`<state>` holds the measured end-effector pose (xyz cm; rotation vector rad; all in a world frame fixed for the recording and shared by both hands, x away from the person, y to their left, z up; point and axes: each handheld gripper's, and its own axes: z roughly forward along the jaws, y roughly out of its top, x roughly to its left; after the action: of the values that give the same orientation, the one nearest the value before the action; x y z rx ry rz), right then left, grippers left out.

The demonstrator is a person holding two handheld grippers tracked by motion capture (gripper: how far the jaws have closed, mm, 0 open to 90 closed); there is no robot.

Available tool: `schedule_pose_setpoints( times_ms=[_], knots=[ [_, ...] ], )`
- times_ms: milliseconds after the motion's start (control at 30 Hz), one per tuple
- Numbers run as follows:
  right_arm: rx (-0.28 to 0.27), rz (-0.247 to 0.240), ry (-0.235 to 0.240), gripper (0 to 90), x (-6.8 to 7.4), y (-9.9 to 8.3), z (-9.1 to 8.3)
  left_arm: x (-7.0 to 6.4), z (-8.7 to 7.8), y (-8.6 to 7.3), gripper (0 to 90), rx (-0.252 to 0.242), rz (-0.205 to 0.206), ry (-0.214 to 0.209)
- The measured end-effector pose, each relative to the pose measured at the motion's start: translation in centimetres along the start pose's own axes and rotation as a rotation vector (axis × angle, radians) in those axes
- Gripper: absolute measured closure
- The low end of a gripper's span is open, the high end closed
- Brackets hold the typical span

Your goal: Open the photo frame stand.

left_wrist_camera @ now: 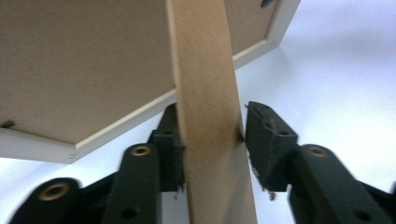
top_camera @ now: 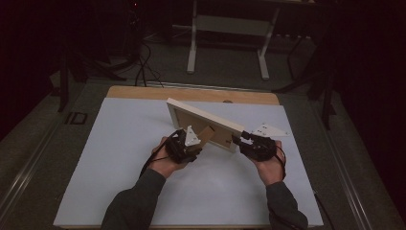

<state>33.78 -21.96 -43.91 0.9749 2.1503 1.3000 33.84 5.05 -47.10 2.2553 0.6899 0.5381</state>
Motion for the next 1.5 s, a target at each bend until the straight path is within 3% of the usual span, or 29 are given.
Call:
schedule_pose_setpoints(
  times_ms=[233, 467, 633, 1033, 1267, 1400, 1500],
  knots=[
    [-0.002, -0.026, -0.012, 61.6, 0.7, -0.3, -0.2, 0.5, 0.4, -0.1, 65.6, 0.026, -0.012, 0.031],
    [0.0, -0.046, -0.029, 62.0, 1.6, -0.4, -0.2, 0.9, 0.9, 0.2, 65.2, 0.037, 0.024, 0.076],
    [-0.003, -0.051, -0.029, 62.6, 1.9, -0.4, 0.0, 1.3, 1.2, 0.5, 63.6, 0.036, 0.013, 0.085],
    [0.003, -0.071, -0.009, 62.7, 2.7, -0.4, 0.2, 1.1, 0.8, 0.3, 62.6, 0.047, 0.006, 0.07],
    [0.003, -0.06, -0.002, 62.6, 2.6, -0.3, 0.3, 0.9, 0.3, 0.4, 63.1, 0.048, -0.003, 0.059],
    [0.008, -0.081, 0.017, 61.3, 2.9, -0.5, 0.3, 0.6, 0.3, -0.3, 58.2, 0.053, -0.007, 0.05],
    [0.002, -0.071, 0.02, 60.9, 2.9, -0.6, 0.3, 0.6, 0.1, -0.7, 54.4, 0.035, -0.025, 0.048]
  ],
)
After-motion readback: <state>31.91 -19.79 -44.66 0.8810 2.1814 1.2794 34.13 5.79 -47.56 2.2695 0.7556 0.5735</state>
